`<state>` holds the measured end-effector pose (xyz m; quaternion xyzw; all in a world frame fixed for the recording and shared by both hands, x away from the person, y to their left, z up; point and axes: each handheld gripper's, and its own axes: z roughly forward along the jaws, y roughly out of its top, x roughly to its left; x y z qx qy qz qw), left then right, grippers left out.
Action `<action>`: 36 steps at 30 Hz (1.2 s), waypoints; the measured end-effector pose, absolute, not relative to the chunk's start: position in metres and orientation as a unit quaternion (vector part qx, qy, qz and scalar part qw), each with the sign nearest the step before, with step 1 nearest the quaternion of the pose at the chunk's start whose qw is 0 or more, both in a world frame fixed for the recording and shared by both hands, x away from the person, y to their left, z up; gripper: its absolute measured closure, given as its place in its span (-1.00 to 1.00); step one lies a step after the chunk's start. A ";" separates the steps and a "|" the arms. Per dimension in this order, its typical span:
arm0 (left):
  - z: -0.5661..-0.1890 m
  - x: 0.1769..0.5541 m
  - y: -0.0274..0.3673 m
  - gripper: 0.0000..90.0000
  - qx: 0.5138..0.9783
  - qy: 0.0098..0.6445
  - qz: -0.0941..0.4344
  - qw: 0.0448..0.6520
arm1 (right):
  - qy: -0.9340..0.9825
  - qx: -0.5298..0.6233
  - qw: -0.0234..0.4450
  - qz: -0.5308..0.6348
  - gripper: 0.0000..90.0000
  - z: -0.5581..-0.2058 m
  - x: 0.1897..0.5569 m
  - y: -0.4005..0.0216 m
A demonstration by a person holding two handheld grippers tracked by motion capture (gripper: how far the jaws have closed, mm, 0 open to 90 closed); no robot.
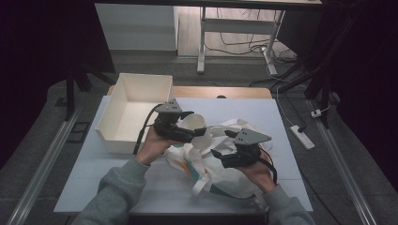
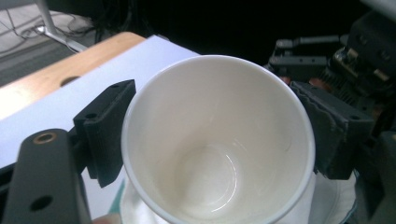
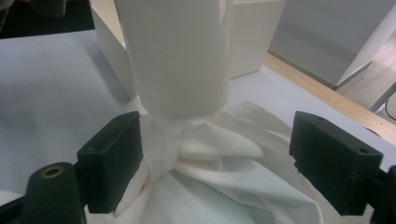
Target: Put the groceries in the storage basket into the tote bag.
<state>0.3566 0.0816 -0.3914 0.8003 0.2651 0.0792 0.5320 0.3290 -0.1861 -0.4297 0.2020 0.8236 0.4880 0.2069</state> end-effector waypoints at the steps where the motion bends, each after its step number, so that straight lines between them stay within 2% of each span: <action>1: -0.393 0.356 0.079 -0.57 0.803 0.263 0.078 0.529 | 0.824 0.201 0.208 0.487 -0.65 -0.429 0.329 -0.185; 13: -0.404 0.353 0.053 -0.57 0.823 0.242 0.064 0.510 | 0.830 0.183 0.195 0.489 -0.69 -0.430 0.328 -0.163; 21: -0.408 0.349 0.043 -0.57 0.834 0.230 0.058 0.499 | 0.839 0.177 0.187 0.479 -0.54 -0.434 0.329 -0.157; 31: -0.411 0.350 0.042 -0.59 0.835 0.225 0.054 0.499 | 0.847 0.173 0.200 0.462 -0.52 -0.435 0.328 -0.157; 36: -0.407 0.350 0.048 -0.74 0.828 0.226 0.055 0.511 | 0.846 0.179 0.205 0.458 -0.51 -0.436 0.331 -0.162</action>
